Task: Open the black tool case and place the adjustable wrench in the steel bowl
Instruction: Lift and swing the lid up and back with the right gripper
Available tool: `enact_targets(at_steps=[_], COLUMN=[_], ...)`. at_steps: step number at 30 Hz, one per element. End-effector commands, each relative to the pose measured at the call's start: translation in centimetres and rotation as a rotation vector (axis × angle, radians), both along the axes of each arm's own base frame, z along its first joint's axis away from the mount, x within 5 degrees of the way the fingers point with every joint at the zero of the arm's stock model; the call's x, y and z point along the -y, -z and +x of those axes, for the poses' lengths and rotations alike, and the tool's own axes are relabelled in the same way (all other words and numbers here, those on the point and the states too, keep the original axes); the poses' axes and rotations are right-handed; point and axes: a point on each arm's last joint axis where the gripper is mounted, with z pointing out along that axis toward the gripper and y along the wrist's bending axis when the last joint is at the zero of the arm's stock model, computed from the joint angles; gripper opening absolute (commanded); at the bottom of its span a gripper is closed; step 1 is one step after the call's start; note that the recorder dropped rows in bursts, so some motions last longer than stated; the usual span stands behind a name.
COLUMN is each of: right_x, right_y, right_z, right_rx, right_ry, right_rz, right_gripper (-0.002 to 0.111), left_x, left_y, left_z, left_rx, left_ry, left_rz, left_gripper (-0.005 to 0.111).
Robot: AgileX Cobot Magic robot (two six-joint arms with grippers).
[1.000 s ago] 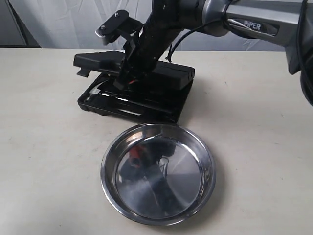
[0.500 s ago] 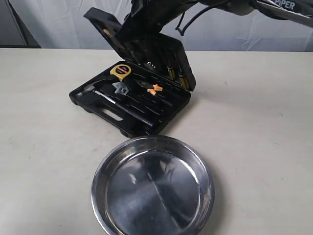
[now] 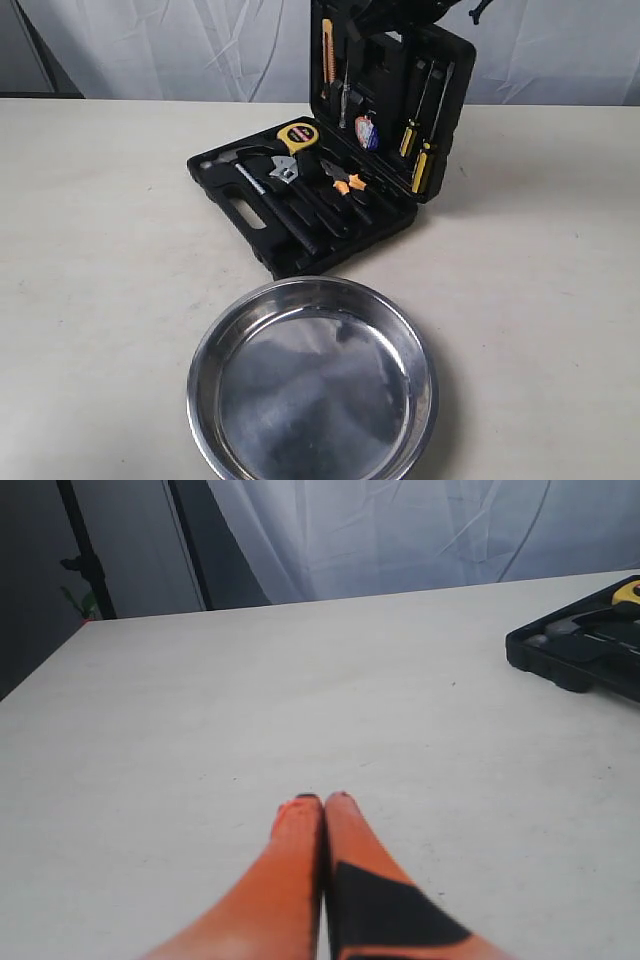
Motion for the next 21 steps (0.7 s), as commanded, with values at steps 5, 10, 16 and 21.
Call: enact_targets(at_steps=[5,10,16,21], right_x=[1.51,1.72,1.77,2.14], right_y=[2.86,2.81,2.79,2.68], right_z=[0.21,0.33,0.36,0.28], right_rx=[-0.114,-0.111,-0.106,-0.104], right_ry=[0.017,0.063,0.065,0.063], right_rz=[-0.127,-0.116,-0.123,-0.176], right_gripper=[-0.001,0.030,0.058,0.058], left_x=[0.04,0.04,0.04,0.04], left_y=[-0.16,-0.16,-0.16,-0.16], left_z=[-0.01,-0.01,-0.01,-0.01], left_rx=[0.014,0.014,0.014,0.014], left_ry=[0.006,0.006,0.006,0.006], left_rz=[-0.005,-0.005,-0.005,-0.005], left_gripper=[0.000,0.000,0.000,0.000])
